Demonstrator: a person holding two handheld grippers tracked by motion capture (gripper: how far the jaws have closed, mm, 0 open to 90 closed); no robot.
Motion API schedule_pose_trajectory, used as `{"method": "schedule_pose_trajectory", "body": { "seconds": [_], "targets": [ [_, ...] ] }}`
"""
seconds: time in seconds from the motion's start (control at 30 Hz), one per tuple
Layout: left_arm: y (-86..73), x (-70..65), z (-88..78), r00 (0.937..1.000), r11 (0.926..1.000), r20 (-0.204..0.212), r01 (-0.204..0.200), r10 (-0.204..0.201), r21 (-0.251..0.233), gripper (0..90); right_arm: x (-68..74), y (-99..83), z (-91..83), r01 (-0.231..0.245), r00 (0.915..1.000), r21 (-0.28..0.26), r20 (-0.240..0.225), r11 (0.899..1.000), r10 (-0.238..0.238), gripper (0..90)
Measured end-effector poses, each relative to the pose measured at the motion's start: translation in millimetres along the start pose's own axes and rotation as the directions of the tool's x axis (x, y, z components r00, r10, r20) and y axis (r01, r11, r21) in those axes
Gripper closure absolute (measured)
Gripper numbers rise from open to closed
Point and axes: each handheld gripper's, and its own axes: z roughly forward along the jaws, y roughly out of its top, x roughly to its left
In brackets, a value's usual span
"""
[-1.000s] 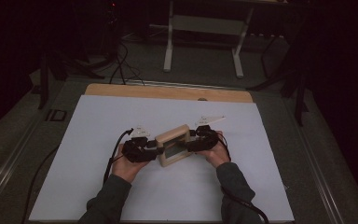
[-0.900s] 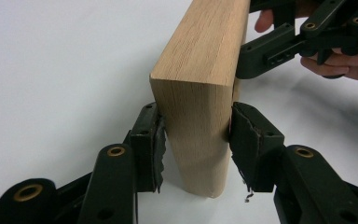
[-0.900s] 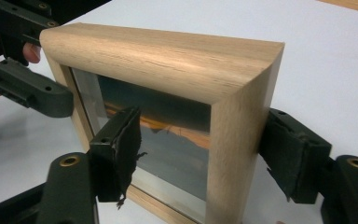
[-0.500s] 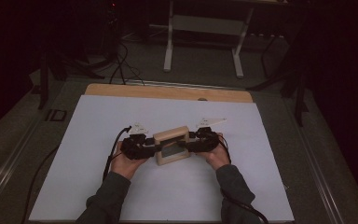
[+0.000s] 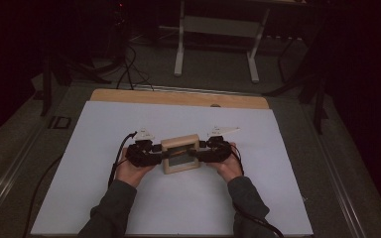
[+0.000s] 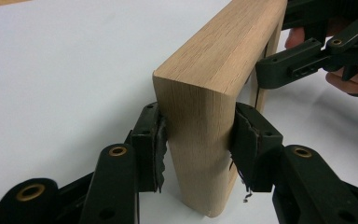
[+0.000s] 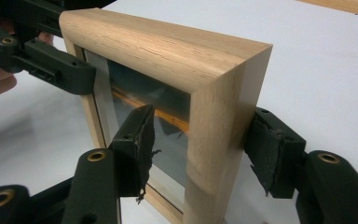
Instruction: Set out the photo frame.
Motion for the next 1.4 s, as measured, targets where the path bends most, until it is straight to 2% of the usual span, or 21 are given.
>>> {"method": "schedule_pose_trajectory", "body": {
  "seconds": [0.5, 0.63, 1.13, 1.2, 1.4],
  "targets": [
    [1.9, 10.9, 1.1, 0.9989, 0.9997, 0.042, -0.023, 0.023, -0.002, 57.5, 4.2, -3.3, -1.6, -0.016, 0.9997, -0.007, 0.018, 1.000, 0.016, 48.0],
    [3.8, 15.9, 1.8, 0.9975, 0.9996, 0.066, -0.027, 0.027, 0.003, 57.2, 5.3, -4.2, -2.4, -0.020, 0.9996, -0.006, 0.021, 1.000, 0.020, 49.2],
    [6.3, 21.8, 5.2, 0.9950, 0.9993, 0.092, -0.038, 0.038, -0.002, 54.8, 8.5, -8.9, -5.2, -0.029, 0.9991, -0.020, 0.029, 0.999, 0.030, 52.7],
    [6.6, 23.9, 5.8, 0.9933, 0.9989, 0.105, -0.048, 0.048, -0.002, 54.8, 10.5, -9.0, -5.8, -0.017, 0.9990, -0.015, 0.041, 1.000, 0.017, 52.9],
    [6.7, 23.4, 6.3, 0.9932, 0.9987, 0.105, -0.051, 0.051, -0.004, 54.4, 10.4, -10.6, -7.3, -0.019, 0.9992, -0.019, 0.035, 1.000, 0.020, 53.8]
  ]
}}
